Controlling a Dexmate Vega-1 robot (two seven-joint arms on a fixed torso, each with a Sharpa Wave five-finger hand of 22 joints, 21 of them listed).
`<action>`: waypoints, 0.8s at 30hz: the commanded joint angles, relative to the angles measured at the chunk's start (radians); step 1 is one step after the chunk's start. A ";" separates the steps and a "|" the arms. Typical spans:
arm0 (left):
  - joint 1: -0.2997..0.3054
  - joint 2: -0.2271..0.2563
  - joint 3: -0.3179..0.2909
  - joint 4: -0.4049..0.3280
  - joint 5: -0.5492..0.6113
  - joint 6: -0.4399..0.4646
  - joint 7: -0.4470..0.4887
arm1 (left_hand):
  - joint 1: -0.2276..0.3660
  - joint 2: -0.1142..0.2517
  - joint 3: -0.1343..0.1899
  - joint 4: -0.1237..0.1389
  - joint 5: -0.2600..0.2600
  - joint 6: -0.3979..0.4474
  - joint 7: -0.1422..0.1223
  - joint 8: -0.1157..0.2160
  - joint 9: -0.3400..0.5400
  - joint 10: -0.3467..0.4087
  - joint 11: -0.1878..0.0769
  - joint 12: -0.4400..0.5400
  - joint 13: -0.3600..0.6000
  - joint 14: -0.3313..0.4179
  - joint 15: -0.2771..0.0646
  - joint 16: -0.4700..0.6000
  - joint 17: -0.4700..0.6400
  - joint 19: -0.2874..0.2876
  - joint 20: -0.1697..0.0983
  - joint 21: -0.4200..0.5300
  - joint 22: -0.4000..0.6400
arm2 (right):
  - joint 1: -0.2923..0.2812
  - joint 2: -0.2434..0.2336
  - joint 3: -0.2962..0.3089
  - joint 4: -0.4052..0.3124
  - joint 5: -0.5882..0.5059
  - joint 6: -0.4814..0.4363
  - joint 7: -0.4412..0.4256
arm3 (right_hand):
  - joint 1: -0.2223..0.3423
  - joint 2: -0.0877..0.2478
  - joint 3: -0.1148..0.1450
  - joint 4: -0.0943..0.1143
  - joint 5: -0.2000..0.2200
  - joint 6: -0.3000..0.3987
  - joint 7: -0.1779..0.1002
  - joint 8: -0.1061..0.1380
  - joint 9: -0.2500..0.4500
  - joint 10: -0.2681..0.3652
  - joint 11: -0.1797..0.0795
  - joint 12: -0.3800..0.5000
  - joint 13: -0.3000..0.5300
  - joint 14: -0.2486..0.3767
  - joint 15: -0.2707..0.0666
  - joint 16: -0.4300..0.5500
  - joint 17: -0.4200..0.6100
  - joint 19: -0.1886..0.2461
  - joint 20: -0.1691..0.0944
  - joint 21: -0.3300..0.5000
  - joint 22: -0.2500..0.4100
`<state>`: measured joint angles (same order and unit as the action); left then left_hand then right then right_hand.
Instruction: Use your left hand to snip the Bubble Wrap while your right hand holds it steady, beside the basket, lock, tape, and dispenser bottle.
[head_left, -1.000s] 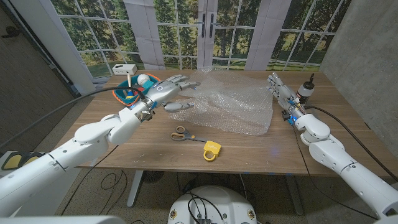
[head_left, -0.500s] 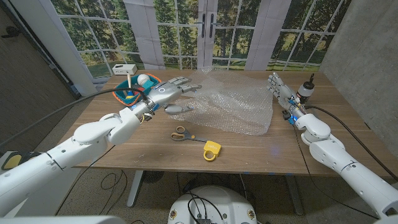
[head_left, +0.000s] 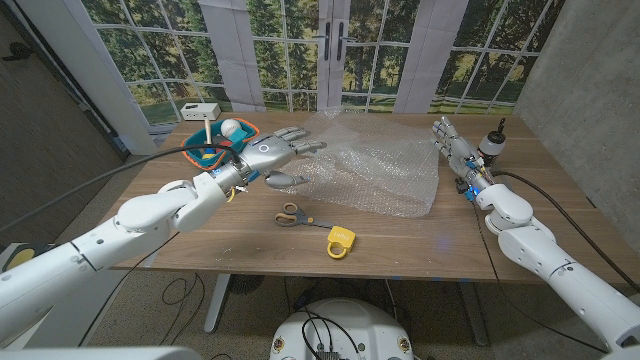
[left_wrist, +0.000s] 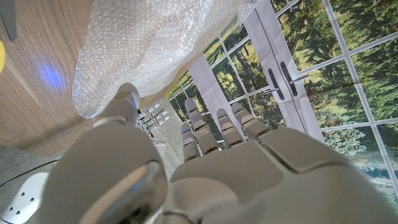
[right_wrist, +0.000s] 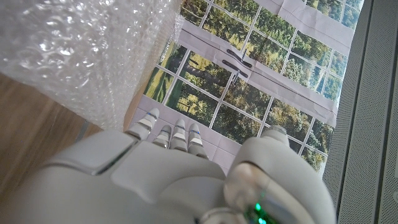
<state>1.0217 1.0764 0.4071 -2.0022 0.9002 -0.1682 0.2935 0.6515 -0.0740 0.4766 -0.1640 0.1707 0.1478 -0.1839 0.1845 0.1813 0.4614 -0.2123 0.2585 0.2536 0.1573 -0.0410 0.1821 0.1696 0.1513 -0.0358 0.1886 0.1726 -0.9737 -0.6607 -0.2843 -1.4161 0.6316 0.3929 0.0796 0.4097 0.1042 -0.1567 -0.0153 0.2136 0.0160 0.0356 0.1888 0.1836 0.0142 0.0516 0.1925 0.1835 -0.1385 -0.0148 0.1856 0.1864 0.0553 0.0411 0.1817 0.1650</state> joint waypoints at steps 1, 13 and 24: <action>-0.014 0.013 0.015 -0.003 0.005 -0.010 -0.048 | 0.010 0.001 -0.007 -0.001 0.004 0.003 0.003 0.004 0.002 0.007 0.001 0.001 0.002 -0.001 -0.163 0.004 0.004 -0.005 -0.009 0.001 0.002 | -0.012 -0.008 0.007 -0.017 0.003 -0.003 -0.004 | 0.007 0.006 -0.001 -0.001 -0.003 0.001 0.003 0.004 0.002 0.001 -0.001 0.003 0.004 -0.008 -0.001 -0.002 0.000 -0.005 0.003 0.000 0.004; -0.031 0.012 0.038 0.013 0.008 -0.043 -0.070 | 0.008 0.001 -0.014 0.006 0.003 0.021 0.004 0.012 0.002 0.027 0.001 0.007 0.004 0.003 -0.160 0.007 0.004 -0.003 -0.005 0.003 0.002 | -0.017 -0.010 0.009 -0.025 0.003 -0.009 -0.009 | 0.007 0.007 0.000 -0.002 -0.003 -0.001 0.000 0.003 0.002 0.001 -0.001 0.003 0.004 -0.008 -0.002 0.000 0.000 -0.006 0.009 0.001 0.004; -0.025 0.019 0.047 0.016 -0.010 -0.068 -0.094 | 0.005 0.000 -0.020 0.009 0.002 0.032 0.009 0.015 0.002 0.037 0.001 0.009 0.005 0.006 -0.159 0.009 0.004 -0.004 -0.003 0.003 0.002 | -0.019 -0.013 0.010 -0.026 0.000 -0.013 -0.015 | 0.007 0.007 0.001 -0.004 -0.004 -0.001 0.000 0.003 0.002 0.003 -0.003 0.004 0.005 -0.005 0.006 0.003 0.000 -0.005 0.018 0.003 0.004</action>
<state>0.9946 1.0877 0.4428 -1.9884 0.9021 -0.2138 0.2276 0.6532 -0.0758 0.4599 -0.1558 0.1707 0.1719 -0.1752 0.1925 0.1815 0.4854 -0.2075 0.2618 0.2535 0.1573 -0.0410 0.1821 0.1696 0.1477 -0.0394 0.1886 0.1726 -0.9892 -0.6701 -0.2764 -1.4382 0.6337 0.3851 0.0698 0.4097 0.1042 -0.1567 -0.0152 0.2137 0.0160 0.0356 0.1888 0.1836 0.0142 0.0517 0.1924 0.1835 -0.1398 -0.0163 0.1856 0.1864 0.0537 0.0504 0.1817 0.1651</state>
